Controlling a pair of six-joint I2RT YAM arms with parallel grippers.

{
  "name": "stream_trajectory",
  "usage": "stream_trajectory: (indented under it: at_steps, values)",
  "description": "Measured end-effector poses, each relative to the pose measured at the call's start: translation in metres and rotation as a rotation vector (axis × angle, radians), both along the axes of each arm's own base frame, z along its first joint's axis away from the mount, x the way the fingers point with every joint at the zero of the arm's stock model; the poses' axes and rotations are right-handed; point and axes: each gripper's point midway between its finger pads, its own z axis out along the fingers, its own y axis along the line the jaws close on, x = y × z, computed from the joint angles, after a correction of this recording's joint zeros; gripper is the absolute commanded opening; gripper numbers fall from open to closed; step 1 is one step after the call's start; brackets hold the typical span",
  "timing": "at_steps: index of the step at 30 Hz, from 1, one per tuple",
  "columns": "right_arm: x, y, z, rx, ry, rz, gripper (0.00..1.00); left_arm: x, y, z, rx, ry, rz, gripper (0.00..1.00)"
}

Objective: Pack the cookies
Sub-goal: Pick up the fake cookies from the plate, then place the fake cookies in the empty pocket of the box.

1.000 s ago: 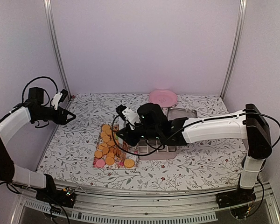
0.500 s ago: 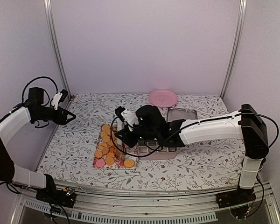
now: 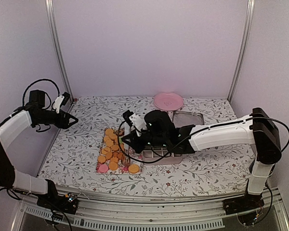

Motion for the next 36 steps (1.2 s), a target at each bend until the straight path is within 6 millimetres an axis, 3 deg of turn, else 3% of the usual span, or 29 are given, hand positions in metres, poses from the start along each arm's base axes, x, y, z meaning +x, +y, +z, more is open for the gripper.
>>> stream_trajectory:
  at_steps: [4,11,16,21,26,31,36]
  values:
    - [-0.001,-0.004,0.009,0.011,0.0,-0.005,0.0,0.0,0.0,0.0,0.0,0.0,0.0,0.67]
    - [0.017,-0.028,0.06,0.077,-0.052,-0.057,0.0,0.0,0.001,0.0,0.003,0.0,0.003,0.68]
    - [0.069,-0.088,0.101,0.1,-0.123,-0.211,0.0,0.001,0.001,-0.001,0.012,-0.004,0.0,0.68]
    - [0.112,-0.158,0.125,0.073,-0.198,-0.384,0.0,0.003,0.003,-0.011,0.02,0.016,-0.004,0.67]
    - [0.135,-0.208,0.113,-0.012,-0.22,-0.501,0.0,0.009,0.004,-0.023,0.021,0.029,0.0,0.67]
    - [0.139,-0.226,0.084,-0.104,-0.191,-0.52,0.0,0.008,0.004,-0.031,0.011,0.032,0.01,0.68]
    - [0.138,-0.228,0.073,-0.132,-0.178,-0.513,0.0,0.005,0.004,-0.031,0.007,0.027,0.016,0.68]
